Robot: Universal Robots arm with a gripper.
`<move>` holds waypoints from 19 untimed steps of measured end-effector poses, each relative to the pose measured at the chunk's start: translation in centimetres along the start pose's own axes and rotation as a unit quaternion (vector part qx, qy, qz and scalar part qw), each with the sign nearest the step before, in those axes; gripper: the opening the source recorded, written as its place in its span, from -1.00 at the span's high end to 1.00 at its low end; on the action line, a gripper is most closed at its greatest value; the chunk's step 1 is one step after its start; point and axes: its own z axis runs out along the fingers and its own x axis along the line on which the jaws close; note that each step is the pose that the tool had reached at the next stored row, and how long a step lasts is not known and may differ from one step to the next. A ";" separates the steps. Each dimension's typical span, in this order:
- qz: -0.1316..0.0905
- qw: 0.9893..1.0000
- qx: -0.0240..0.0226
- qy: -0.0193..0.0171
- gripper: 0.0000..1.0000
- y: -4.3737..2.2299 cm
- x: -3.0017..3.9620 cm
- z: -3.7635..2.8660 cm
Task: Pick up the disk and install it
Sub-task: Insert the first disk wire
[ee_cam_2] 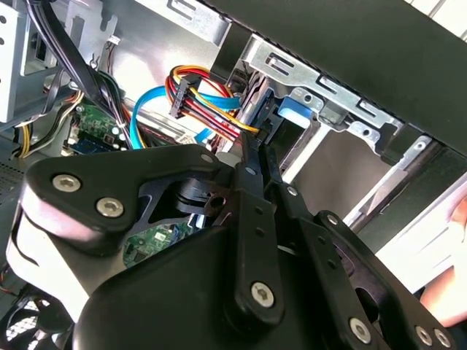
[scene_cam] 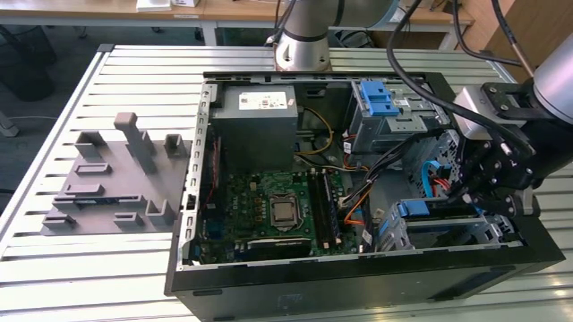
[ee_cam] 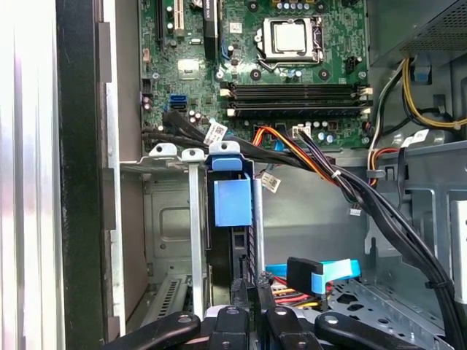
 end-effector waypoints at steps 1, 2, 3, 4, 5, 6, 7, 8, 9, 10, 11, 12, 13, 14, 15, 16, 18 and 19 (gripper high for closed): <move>0.000 1.000 0.000 0.000 0.68 -0.01 0.00 0.03; 0.000 1.000 0.000 0.000 0.68 -0.01 0.00 0.05; 0.000 1.000 0.000 0.000 0.68 -0.02 0.01 0.05; 0.000 1.000 0.000 0.000 0.68 -0.02 0.01 0.06; 0.000 1.000 0.000 0.000 0.68 -0.02 0.01 0.06; 0.000 1.000 0.000 0.000 0.68 -0.02 0.00 0.07; 0.000 1.000 0.000 0.000 0.68 -0.02 0.01 0.08; 0.000 1.000 0.000 0.000 0.68 -0.02 0.01 0.07; 0.000 1.000 0.000 0.000 0.68 -0.02 0.01 0.08; 0.000 1.000 0.000 0.000 0.68 -0.02 0.01 0.08; 0.000 1.000 0.000 0.000 0.68 -0.02 0.01 0.08; 0.000 1.000 0.000 0.000 0.68 -0.02 0.01 0.09; 0.000 1.000 0.000 0.000 0.68 -0.02 0.01 0.09; 0.000 1.000 0.000 0.000 0.68 -0.02 0.01 0.09; 0.000 1.000 0.000 0.000 0.68 -0.02 0.01 0.09; 0.000 1.000 0.000 0.000 0.68 -0.02 0.01 0.09; 0.000 1.000 0.000 0.000 0.68 -0.02 0.01 0.10; 0.000 1.000 0.000 -0.001 0.65 -0.02 0.01 0.16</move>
